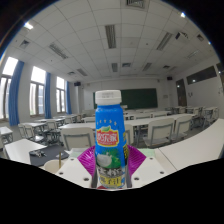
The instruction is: Pour water
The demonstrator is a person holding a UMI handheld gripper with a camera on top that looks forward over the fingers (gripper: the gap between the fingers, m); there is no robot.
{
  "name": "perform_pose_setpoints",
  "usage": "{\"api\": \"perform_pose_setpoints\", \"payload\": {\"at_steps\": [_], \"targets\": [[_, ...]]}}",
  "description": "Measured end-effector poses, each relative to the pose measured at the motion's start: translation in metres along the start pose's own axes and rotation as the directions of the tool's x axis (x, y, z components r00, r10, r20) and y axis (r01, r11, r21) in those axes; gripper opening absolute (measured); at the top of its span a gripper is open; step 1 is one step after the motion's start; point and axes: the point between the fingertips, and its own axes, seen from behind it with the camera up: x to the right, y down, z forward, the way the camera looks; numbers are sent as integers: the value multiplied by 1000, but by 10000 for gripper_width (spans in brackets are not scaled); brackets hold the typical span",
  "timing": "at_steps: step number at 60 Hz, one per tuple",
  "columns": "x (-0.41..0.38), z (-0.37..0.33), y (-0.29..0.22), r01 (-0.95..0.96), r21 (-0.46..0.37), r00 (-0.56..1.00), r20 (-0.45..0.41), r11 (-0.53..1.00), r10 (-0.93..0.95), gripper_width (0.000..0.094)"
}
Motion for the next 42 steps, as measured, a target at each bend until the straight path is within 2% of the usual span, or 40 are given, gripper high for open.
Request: {"api": "perform_pose_setpoints", "payload": {"at_steps": [2,9,10,11,14,15,20,21,24,27,33,34,37,42], "targets": [[-10,3,30,-29,-1,1000,-4,1000,29,386],[-17,9,52,4,-83,998,61,997,1,387],[-17,8,55,18,-93,998,66,995,-11,387],[-27,16,79,31,-98,997,66,995,-25,386],[-8,2,81,100,-144,994,63,985,-92,395],[-8,2,73,102,-110,993,64,989,-96,390],[3,1,72,42,-117,998,51,992,-37,388],[2,21,71,37,-123,998,55,992,-30,387],[1,5,72,25,-110,998,62,994,-18,389],[3,12,66,31,-107,998,65,994,-25,440],[-1,2,77,63,-114,997,43,991,-58,612],[7,8,64,69,-121,997,42,990,-64,666],[4,-5,69,78,-109,997,21,991,-77,870],[21,-14,51,47,-88,998,-28,995,-49,843]]}}
